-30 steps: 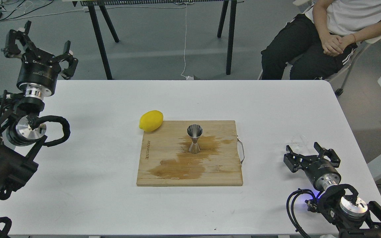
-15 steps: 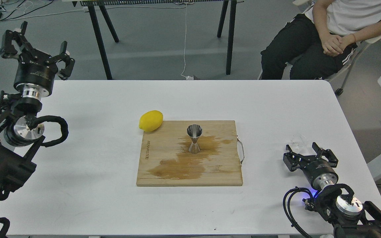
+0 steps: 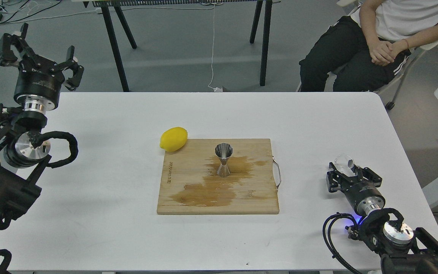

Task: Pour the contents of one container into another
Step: 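Move the right gripper toward the small clear glass cup, then grasp the clear glass cup with the right gripper and lift, then carry the glass cup with the right gripper above the jigger, then tilt the glass cup with the right gripper to pour into the jigger, then tilt the glass cup upright and move it back with the right gripper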

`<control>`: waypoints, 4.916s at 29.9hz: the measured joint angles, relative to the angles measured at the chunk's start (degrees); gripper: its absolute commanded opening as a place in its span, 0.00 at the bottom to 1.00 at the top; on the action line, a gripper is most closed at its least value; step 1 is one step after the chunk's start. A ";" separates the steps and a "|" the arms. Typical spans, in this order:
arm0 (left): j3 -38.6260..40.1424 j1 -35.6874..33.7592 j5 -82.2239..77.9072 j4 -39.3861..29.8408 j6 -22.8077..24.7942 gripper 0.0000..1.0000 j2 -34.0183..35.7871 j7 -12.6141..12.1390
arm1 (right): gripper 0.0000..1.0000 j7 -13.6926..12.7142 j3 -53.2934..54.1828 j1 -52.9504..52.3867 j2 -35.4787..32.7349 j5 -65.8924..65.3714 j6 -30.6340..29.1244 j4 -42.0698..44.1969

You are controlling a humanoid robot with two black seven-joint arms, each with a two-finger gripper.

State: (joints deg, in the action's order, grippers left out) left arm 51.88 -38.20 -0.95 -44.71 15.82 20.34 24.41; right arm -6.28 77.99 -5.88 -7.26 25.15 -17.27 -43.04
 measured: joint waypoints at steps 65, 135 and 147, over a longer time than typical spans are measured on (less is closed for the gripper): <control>0.15 0.06 0.08 -0.20 0.00 1.00 2.07 1.78 | 0.42 -1.37 -39.57 -26.18 -11.70 -45.08 9.70 -28.39; 0.23 0.23 0.07 -0.20 0.16 1.00 2.25 1.78 | 0.41 4.07 -44.55 -25.58 -5.55 -89.08 18.72 -30.18; 0.24 0.31 0.07 -0.20 0.20 1.00 2.25 1.78 | 0.41 7.38 -46.70 -25.65 -5.74 -98.56 21.15 -30.01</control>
State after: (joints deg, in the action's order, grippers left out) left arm 52.12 -37.89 -0.88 -44.91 16.03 22.60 26.19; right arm 1.11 31.29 -31.53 -13.00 -73.41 3.88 -73.04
